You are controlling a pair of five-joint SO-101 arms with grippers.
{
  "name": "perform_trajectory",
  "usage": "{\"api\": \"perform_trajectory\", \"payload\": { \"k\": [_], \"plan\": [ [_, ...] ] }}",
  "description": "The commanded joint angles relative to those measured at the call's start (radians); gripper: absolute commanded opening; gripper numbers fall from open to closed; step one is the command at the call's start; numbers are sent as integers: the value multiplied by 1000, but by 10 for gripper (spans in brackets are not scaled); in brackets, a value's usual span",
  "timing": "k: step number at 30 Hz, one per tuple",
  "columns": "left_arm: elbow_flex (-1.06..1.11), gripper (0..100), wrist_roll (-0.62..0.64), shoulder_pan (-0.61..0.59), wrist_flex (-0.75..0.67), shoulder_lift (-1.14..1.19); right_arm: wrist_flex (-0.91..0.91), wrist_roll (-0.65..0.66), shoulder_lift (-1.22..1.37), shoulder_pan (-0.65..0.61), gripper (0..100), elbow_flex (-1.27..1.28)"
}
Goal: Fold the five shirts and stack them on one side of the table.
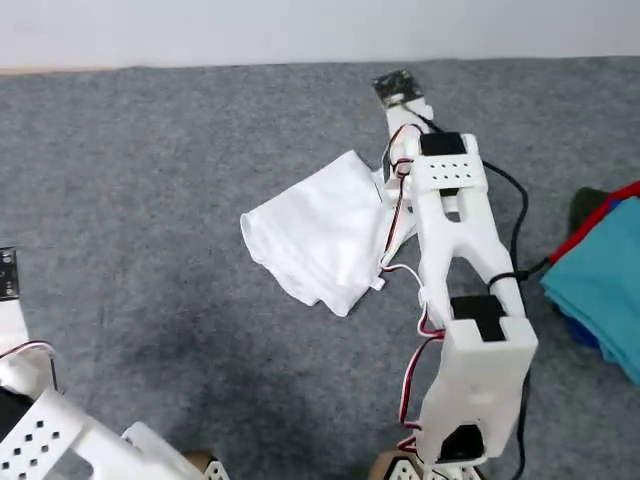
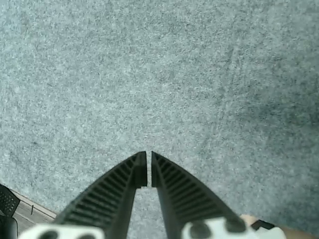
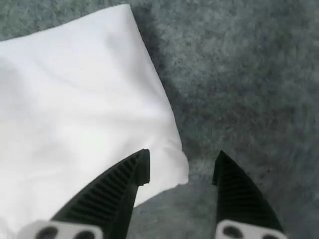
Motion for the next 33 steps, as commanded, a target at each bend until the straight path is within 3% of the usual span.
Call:
{"api": "perform_trajectory", "payload": {
  "k": [1, 13, 18, 33],
  "plan": [
    [-13, 32, -8, 0, -14, -14, 82, -98, -119, -4, 217, -55],
    [-59, 32, -8, 0, -12, -14, 476, -617, -193, -59, 217, -54],
    [-58, 32, -8, 0, -12, -14, 516, -856, -186, -136, 217, -48],
    [-54, 32, -8, 0, -21, -14, 295, -881, 120, -211, 218, -54]
  ]
}}
